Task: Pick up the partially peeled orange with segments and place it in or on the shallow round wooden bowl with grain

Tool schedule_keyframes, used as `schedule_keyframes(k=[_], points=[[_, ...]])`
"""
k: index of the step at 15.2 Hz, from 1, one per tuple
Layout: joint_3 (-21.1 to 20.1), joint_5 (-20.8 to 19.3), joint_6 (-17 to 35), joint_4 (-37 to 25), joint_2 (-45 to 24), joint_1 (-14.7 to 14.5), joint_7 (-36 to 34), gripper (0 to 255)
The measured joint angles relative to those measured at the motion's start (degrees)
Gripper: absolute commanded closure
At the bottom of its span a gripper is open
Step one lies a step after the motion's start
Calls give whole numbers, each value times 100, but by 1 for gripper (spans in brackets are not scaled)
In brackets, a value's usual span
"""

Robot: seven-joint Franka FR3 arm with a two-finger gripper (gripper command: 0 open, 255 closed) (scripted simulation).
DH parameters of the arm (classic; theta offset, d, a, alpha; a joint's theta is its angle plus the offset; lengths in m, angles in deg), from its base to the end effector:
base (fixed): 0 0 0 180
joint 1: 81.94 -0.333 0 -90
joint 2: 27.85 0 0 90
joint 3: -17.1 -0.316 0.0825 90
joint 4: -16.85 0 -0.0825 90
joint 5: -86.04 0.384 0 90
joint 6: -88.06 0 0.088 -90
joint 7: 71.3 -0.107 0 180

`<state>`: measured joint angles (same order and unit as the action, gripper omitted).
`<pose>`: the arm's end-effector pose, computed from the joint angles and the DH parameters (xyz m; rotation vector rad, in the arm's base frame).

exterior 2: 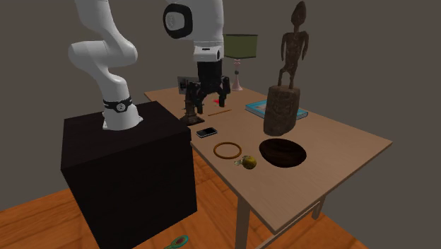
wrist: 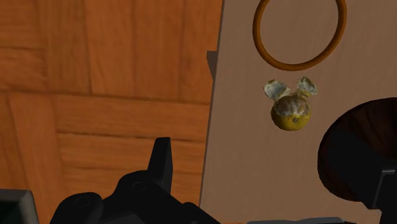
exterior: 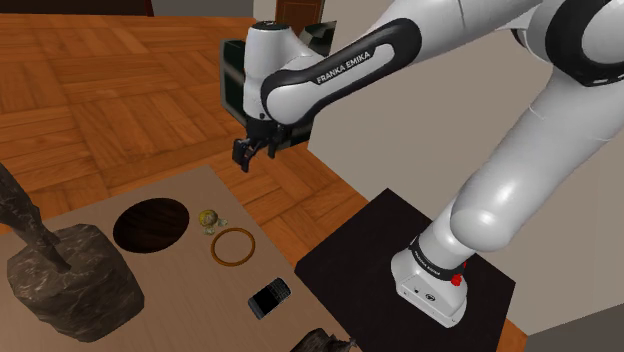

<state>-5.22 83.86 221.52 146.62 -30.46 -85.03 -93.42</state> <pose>0.4756 0.2248 0.3435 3.1380 0.1299 0.0390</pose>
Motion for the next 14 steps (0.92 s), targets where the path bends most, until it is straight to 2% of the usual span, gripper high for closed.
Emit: schedule_keyframes(k=[3,8,14], points=[[-22,-324,240,-308,-693,-126,-357,0],[68,-827,515,-935,-1822,-495,-935,0],[270,-1173,518,-1998,-3099,-950,-1295,0]])
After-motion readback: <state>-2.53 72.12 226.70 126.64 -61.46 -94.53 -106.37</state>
